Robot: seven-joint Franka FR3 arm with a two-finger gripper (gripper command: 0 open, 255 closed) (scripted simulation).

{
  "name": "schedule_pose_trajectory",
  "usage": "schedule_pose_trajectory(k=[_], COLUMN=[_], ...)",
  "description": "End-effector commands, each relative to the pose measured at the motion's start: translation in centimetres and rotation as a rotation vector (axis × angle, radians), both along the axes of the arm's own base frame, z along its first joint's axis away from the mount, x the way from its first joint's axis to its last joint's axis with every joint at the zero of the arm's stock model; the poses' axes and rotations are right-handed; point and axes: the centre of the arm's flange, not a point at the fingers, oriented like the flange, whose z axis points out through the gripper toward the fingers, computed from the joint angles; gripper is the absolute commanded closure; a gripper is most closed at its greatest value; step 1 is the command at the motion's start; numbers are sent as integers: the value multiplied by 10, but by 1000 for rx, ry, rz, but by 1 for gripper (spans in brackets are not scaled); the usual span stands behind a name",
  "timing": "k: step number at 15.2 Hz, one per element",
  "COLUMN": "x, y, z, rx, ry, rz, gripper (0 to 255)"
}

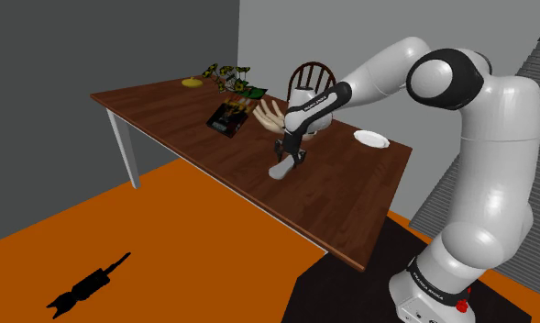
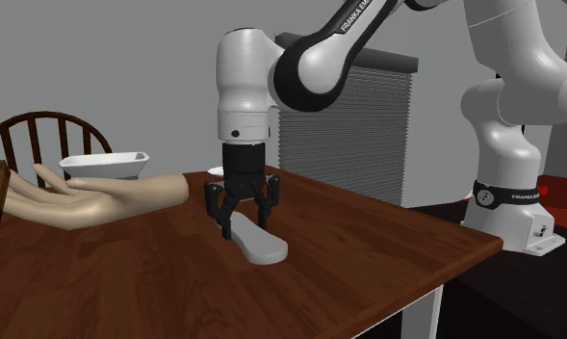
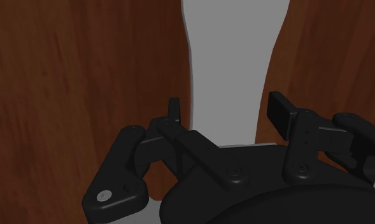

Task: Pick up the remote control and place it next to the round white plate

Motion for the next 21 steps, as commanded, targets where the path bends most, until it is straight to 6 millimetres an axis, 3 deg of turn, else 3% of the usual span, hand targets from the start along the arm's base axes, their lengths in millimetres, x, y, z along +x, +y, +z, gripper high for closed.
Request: schedule_pose_trajectory(k=[1, 14, 21], x=[0, 0, -5], y=[0, 0, -92], z=[10, 76, 77], rx=[0, 0, 0], ry=[0, 0, 0], rz=[0, 0, 0], gripper=[255, 255, 255])
